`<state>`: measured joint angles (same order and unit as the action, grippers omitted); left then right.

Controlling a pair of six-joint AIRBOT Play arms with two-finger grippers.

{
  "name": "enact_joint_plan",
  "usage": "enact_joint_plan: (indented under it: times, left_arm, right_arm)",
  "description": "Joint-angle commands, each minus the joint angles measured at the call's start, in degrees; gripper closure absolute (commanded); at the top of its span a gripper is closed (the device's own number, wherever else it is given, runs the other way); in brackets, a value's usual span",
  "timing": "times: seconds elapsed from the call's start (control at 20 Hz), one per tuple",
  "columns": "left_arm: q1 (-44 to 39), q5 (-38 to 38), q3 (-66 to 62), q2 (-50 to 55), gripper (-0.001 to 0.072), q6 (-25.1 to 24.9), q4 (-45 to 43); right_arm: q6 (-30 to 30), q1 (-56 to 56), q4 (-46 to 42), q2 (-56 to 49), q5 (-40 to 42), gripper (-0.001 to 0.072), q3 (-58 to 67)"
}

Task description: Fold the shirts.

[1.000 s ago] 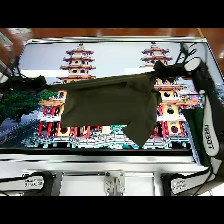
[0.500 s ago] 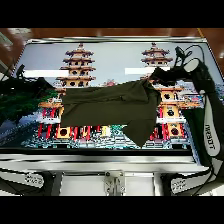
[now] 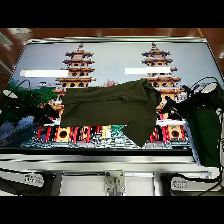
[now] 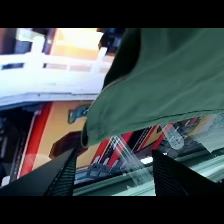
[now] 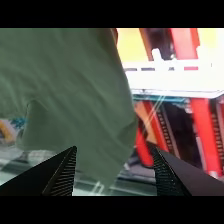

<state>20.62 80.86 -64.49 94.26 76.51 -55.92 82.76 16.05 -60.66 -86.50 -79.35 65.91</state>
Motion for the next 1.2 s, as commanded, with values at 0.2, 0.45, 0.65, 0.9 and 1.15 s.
enact_joint_plan:
  times: [0.2, 0.45, 0.65, 0.9, 1.15]
  left_arm:
    - [-1.0, -6.7, 6.3, 0.8, 0.0148, -1.9, 1.4]
    - [-1.4, -8.9, 7.0, 0.8, 0.0148, -2.2, 1.2]
    - [-5.5, -15.8, 9.2, 0.8, 0.0302, -0.3, 1.7]
    - [-6.3, -17.4, 8.9, 0.4, 0.0667, -0.3, 1.9]
    - [-6.2, -17.2, 8.9, -2.7, 0.0667, -2.4, 1.9]
  right_arm:
    - [-1.9, -0.6, 2.3, 0.7, 1.5, 0.0125, -3.7]
    - [-2.0, -0.6, 2.7, 0.7, 0.1, 0.0125, -3.7]
    - [-1.1, -0.6, 2.7, 0.7, -0.3, 0.0125, -3.7]
    - [1.3, -0.6, -2.2, 0.7, 0.5, 0.0121, -3.8]
    - [3.2, -1.3, -1.1, -4.6, 5.4, 0.0044, -4.2]
